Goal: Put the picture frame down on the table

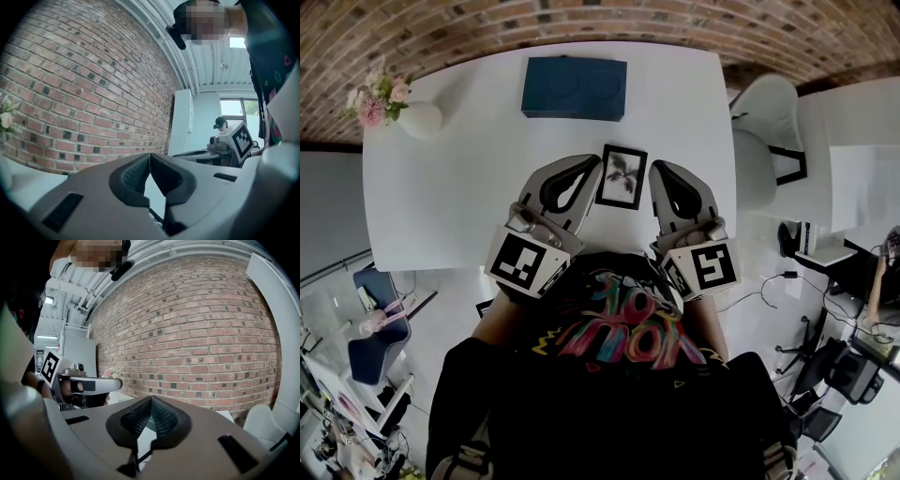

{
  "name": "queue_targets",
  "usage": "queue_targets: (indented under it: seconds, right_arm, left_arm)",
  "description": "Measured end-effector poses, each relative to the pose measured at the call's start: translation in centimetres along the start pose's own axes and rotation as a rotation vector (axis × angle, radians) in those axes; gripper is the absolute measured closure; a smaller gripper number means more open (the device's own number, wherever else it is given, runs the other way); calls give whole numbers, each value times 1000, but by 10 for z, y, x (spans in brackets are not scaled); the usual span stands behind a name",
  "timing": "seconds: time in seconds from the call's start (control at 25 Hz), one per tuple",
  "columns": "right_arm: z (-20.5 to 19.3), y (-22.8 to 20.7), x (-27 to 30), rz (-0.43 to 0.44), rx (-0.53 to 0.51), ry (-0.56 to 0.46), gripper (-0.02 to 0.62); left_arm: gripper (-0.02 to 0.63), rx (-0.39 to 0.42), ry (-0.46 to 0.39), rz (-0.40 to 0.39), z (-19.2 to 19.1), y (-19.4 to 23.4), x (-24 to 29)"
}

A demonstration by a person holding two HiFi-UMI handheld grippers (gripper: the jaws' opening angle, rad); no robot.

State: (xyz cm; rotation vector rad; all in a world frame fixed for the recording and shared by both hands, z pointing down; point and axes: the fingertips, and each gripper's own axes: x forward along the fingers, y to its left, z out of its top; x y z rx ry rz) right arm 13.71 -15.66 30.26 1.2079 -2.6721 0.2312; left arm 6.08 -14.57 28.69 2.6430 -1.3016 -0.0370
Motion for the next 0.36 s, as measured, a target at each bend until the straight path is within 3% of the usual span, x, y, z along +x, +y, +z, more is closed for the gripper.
queue_targets:
  seconds: [0.16,0.36]
  right_arm:
    - [9,2,3,1,16,-46,578]
    - [6,2,0,6,8,-32,578]
  left_arm:
    - [580,-4,7,-10,-1,0,-1]
    - [580,5,27,-32,-4,-3,-2]
